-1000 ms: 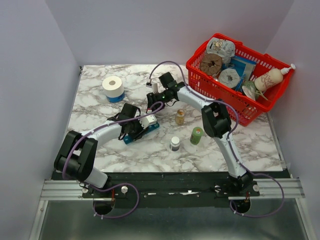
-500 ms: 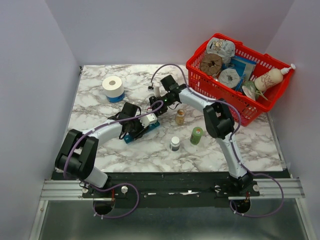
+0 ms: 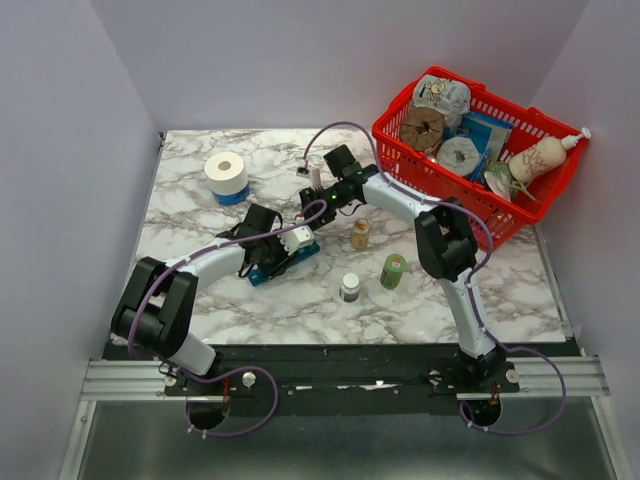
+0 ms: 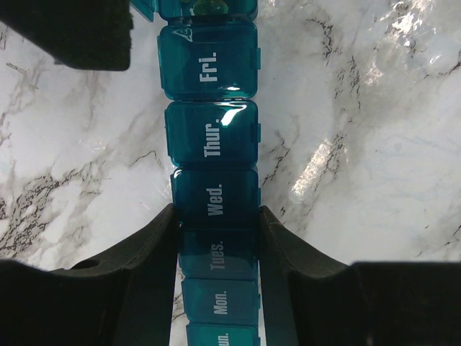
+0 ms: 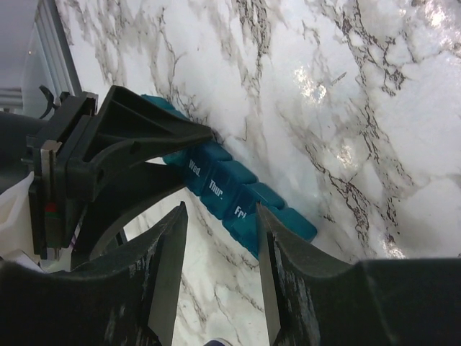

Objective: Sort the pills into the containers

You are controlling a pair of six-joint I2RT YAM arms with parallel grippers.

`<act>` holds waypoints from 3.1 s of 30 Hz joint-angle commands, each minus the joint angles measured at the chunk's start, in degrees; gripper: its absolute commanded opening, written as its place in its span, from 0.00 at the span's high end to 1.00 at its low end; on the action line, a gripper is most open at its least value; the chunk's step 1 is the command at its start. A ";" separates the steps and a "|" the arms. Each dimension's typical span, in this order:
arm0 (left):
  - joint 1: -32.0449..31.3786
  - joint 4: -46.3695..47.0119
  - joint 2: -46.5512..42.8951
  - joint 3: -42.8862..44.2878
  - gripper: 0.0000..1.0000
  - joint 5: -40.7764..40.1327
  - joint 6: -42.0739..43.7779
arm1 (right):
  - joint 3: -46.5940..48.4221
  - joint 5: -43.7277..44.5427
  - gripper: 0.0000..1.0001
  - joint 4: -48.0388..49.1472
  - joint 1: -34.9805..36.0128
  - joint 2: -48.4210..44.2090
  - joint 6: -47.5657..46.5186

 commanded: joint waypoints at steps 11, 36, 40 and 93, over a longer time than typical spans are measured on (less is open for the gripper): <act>0.30 -3.94 3.02 -0.66 1.00 -1.20 -1.19 | -3.71 1.20 0.53 -0.69 -0.05 -2.29 -1.84; 0.48 -4.82 4.43 0.31 1.00 -1.29 -2.33 | -5.65 12.09 0.84 -2.89 -0.05 -0.63 -6.58; 0.48 -4.91 4.52 0.22 1.00 -1.11 -2.33 | -4.77 13.24 0.92 -3.77 -0.05 0.52 -7.55; -0.05 -6.14 5.57 1.72 1.00 -1.90 -4.53 | -4.59 10.78 0.99 -5.35 -0.05 0.60 -7.82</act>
